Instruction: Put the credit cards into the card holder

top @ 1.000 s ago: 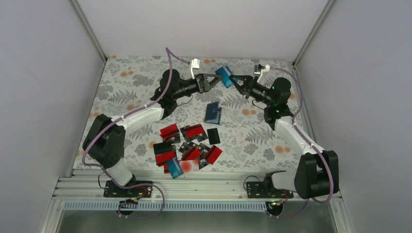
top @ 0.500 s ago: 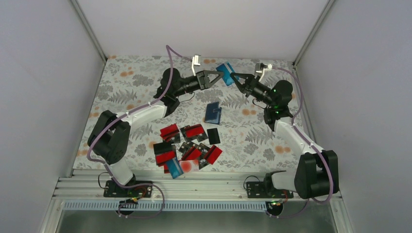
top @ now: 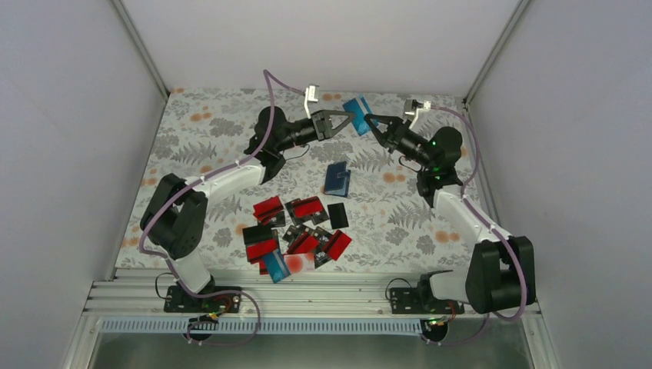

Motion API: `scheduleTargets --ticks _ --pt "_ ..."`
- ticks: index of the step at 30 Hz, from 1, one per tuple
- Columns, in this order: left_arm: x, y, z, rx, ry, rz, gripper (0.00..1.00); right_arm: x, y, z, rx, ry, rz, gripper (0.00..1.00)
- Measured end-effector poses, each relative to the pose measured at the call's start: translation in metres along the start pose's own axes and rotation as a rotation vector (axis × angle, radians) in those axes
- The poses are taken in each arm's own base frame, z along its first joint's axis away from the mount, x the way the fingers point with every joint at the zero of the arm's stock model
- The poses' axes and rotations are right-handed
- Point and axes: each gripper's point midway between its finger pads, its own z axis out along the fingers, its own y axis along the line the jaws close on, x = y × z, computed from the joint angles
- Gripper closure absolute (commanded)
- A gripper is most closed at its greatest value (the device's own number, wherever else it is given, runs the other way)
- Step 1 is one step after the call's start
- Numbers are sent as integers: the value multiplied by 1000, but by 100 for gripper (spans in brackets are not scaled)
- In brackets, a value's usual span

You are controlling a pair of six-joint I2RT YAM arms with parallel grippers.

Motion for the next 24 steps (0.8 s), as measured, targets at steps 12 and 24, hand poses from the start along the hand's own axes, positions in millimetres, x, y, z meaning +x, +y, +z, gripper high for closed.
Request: scheduleTargets --ticks 12,24 --pt "11 48 -39 -359 7 88 98 -4 -71 -14 384 69 -133 34" --pt "73 163 -112 -885 206 139 98 91 -198 -30 651 411 4 32"
